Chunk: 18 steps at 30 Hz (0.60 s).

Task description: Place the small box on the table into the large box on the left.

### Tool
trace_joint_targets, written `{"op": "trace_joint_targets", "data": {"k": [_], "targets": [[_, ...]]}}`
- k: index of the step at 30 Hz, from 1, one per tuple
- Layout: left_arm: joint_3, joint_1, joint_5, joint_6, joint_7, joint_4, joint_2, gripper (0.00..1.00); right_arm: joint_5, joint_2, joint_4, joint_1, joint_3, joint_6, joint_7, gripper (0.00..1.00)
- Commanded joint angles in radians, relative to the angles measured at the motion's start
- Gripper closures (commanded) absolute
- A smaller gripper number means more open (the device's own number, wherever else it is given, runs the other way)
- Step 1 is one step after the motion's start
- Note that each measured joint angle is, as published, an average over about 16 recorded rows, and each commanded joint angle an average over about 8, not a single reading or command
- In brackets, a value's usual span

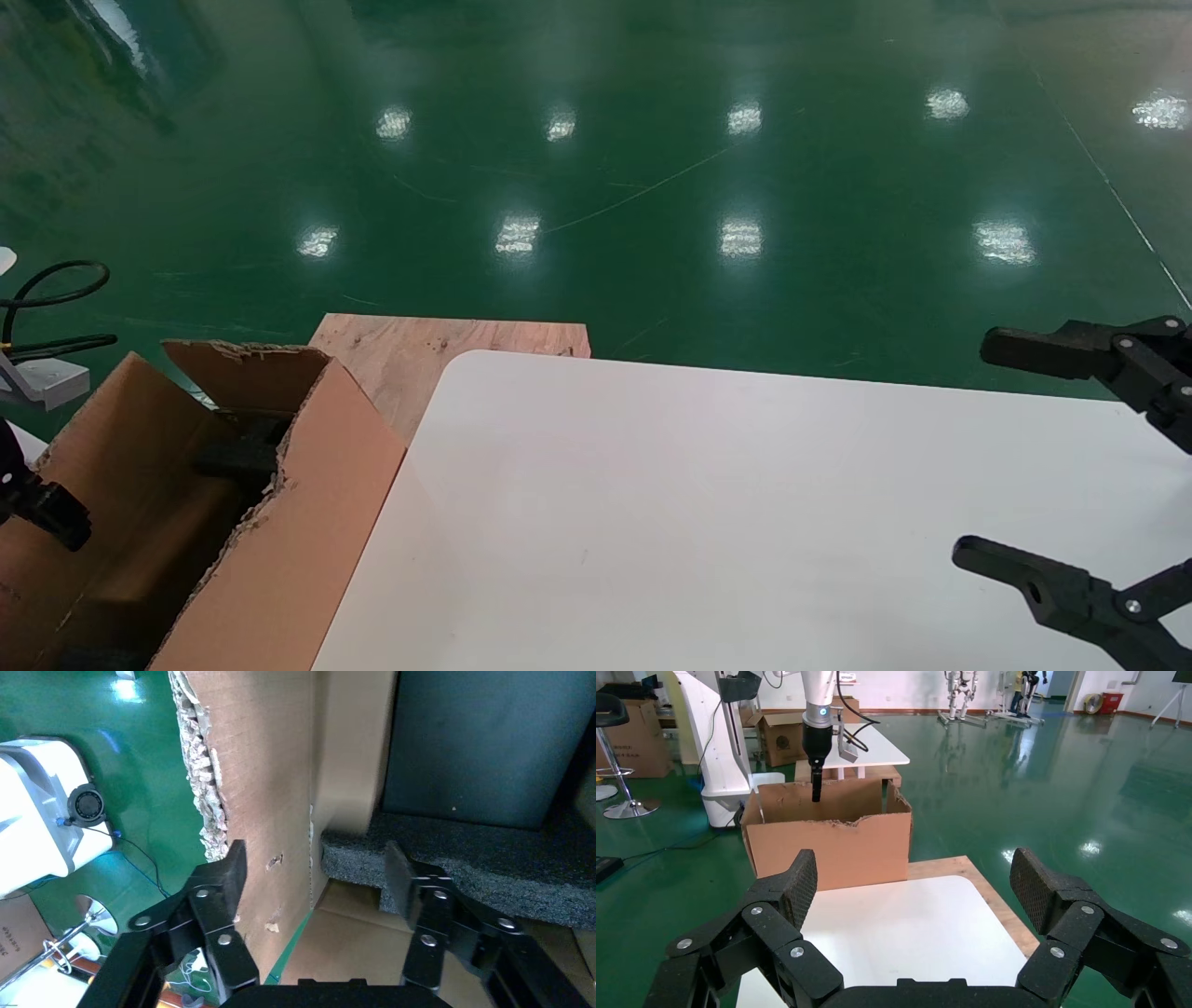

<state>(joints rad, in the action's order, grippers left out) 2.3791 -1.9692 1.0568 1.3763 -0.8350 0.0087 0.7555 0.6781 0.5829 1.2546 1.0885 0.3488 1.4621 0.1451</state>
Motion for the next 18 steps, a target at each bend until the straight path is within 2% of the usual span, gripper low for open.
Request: {"op": "trace_joint_targets", "data": {"k": [1,9,18], "targets": [[0.000,0.000,0.000,0.000,0.000,0.000,0.000,0.00,0.000,0.000,0.000,0.000,0.000,0.000,0.000,0.00],[-0.023,-0.031,-0.033,-0.001,0.025,-0.016,0.020,0.00,0.000,0.000,0.000,0.000,0.000,0.000,0.000,0.00],[-0.127,-0.194,-0.177,-0.002,0.126,-0.107,0.097,0.00,0.000,0.000,0.000,0.000,0.000,0.000,0.000,0.00]]}}
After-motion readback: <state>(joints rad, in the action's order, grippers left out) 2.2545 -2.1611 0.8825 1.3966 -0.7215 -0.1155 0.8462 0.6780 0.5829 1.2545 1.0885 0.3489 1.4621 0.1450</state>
